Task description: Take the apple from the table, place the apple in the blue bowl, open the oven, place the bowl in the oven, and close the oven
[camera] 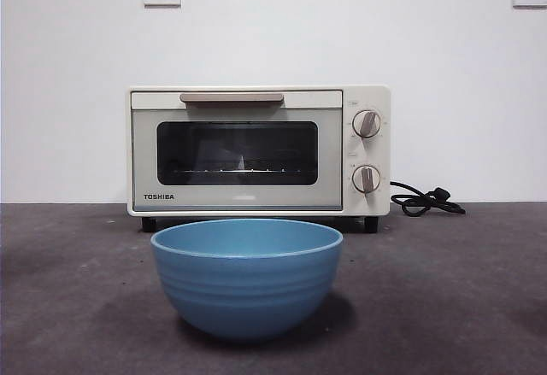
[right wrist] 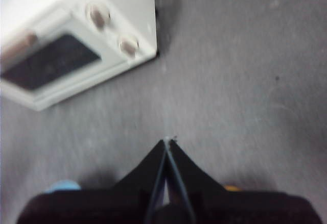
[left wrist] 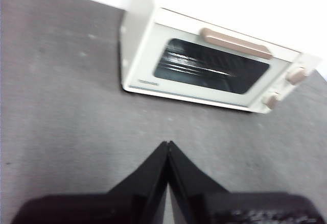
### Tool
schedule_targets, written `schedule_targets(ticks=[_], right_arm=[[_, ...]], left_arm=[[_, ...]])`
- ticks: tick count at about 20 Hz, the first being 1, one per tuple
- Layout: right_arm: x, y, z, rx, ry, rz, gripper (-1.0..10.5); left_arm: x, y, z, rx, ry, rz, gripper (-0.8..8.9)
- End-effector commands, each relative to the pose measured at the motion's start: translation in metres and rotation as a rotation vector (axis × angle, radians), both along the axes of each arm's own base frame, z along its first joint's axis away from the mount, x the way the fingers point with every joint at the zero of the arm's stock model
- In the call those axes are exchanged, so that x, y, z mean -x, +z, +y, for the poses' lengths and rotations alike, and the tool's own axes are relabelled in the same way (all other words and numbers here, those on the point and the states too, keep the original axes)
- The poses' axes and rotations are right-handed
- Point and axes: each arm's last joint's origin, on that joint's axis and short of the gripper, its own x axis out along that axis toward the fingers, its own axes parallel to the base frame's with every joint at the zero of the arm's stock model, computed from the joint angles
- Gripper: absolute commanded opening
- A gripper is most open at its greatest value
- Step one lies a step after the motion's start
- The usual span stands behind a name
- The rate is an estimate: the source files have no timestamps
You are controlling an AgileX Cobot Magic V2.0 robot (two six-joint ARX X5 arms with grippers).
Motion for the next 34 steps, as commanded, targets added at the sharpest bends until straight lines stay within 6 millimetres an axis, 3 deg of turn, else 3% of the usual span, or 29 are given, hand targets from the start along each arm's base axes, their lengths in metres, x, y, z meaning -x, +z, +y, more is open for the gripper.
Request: schedule_targets(ticks=[1,7,11,17,19,21,26,34], right_arm=[[-0.013,0.013,0.001,0.15,0.119,0.105,-0.1],[-0.051,0.031,0.004,0.271,0.264,0.408,0.0],[-0.076,0.024,0.007,0.309,0.347,0.569,0.1],[-0.081,0.014,0.024,0.35,0.455,0.649,4.8],[-0.082,0.01,0.033,0.39,0.457,0.685,5.5],[-0.084,0.006,0.044,0.439,0.458,0.707,5.5],[-0.09,-0.022,0.053,0.53,0.436,0.795,5.5],[-0.082,-0.073,0.052,0.493,0.428,0.85,5.5]], left_arm=[[-0.011,0.008,-0.001,0.019,-0.048,0.067,-0.05],[-0.033,0.02,-0.003,-0.036,-0.195,0.214,-0.05],[-0.04,0.013,-0.004,-0.066,-0.255,0.313,-0.05],[-0.039,0.008,-0.004,-0.087,-0.278,0.358,-0.05],[-0.039,0.008,-0.004,-0.087,-0.278,0.359,-0.05],[-0.039,0.008,-0.004,-0.087,-0.278,0.359,-0.05],[-0.039,0.008,-0.004,-0.087,-0.279,0.359,-0.05],[-0.039,0.008,-0.004,-0.09,-0.281,0.357,-0.05]])
